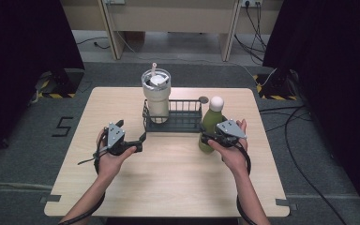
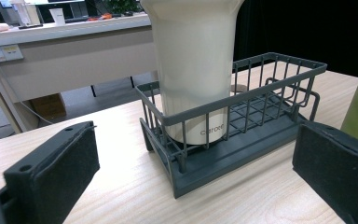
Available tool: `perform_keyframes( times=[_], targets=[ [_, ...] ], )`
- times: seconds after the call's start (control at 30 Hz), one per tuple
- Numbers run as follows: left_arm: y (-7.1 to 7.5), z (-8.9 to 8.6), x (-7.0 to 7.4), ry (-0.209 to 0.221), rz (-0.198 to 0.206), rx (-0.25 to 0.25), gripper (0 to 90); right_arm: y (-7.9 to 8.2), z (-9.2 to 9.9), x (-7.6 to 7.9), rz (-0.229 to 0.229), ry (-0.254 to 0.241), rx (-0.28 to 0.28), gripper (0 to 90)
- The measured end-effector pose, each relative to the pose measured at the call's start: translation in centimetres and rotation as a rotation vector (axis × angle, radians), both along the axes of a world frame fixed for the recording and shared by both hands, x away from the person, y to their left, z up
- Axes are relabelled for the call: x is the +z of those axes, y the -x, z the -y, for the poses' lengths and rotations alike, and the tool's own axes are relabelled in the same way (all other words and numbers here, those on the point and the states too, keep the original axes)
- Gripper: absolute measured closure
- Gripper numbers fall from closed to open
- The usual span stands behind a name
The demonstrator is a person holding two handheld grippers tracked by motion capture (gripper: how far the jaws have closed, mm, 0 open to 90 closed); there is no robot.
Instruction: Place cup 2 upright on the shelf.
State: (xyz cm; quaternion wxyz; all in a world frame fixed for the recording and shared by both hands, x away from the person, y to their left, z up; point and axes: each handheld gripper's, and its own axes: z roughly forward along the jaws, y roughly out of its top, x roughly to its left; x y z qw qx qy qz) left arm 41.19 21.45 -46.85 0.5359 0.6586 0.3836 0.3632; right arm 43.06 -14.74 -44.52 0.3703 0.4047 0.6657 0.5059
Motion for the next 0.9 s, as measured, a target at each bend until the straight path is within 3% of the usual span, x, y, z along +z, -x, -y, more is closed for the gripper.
perform_keyframes(
  times=[0.9],
  targets=[
    [-0.06,-0.09,-0.34,0.007,-0.015,-0.002,0.0,-0.72,-0.29,-0.47,-0.002,-0.017,-0.001,21.4]
  ],
)
